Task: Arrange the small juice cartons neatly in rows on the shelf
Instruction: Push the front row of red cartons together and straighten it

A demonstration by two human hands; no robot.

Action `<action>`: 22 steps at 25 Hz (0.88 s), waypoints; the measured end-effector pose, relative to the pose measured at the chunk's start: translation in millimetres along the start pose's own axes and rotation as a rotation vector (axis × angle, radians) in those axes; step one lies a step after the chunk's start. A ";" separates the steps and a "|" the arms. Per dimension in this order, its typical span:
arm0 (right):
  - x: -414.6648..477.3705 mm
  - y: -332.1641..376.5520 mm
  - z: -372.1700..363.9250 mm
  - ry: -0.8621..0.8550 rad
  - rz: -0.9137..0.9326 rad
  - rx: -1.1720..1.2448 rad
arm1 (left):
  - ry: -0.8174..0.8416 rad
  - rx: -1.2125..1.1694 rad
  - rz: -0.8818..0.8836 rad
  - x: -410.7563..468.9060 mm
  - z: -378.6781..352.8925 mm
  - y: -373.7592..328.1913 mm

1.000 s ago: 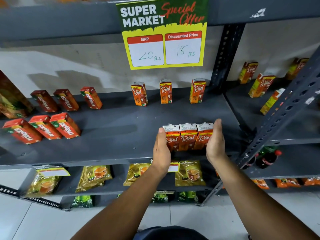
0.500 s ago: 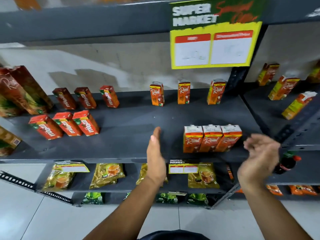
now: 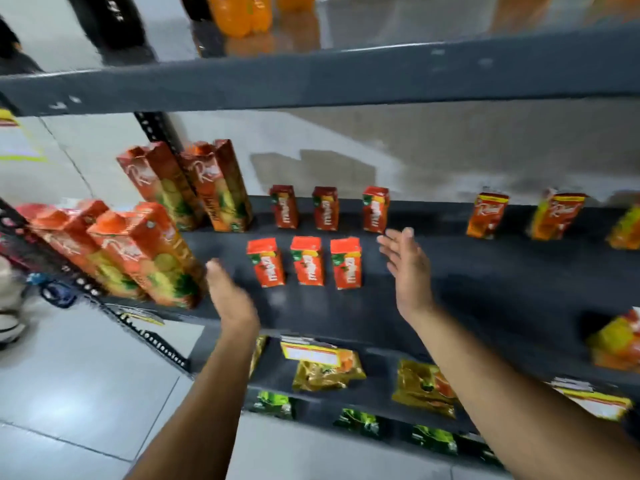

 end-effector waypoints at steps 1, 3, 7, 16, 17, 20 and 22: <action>12.0 -4.0 -20.7 -0.036 -0.020 -0.012 | 0.068 -0.001 0.062 13.6 -7.4 1.5; 22.2 -13.3 -52.7 -0.117 -0.040 -0.006 | 0.220 0.008 0.194 30.1 -18.9 8.7; 28.2 -23.0 -84.8 -0.287 -0.073 0.036 | 0.369 0.114 0.250 43.6 -24.5 23.6; 25.5 -31.8 -104.0 -0.368 -0.050 0.143 | 0.641 0.214 0.341 32.8 -44.7 23.9; 30.3 -35.7 -109.3 -0.413 -0.057 0.128 | 0.673 0.222 0.373 45.2 -44.0 31.4; 27.6 -31.0 -104.7 -0.394 -0.038 0.122 | 0.648 0.253 0.390 42.7 -42.7 30.4; 27.4 -30.1 -106.6 -0.398 -0.045 0.127 | 0.621 0.253 0.396 42.7 -43.2 26.6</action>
Point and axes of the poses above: each hand's wrist, its own x-axis towards the middle knuckle, its own z-axis out of the back of the hand, y = z × x, the point moved 1 cm from there along x, towards the middle knuckle, and after that the axes turned 10 degrees about -x, right-handed, at the moved point
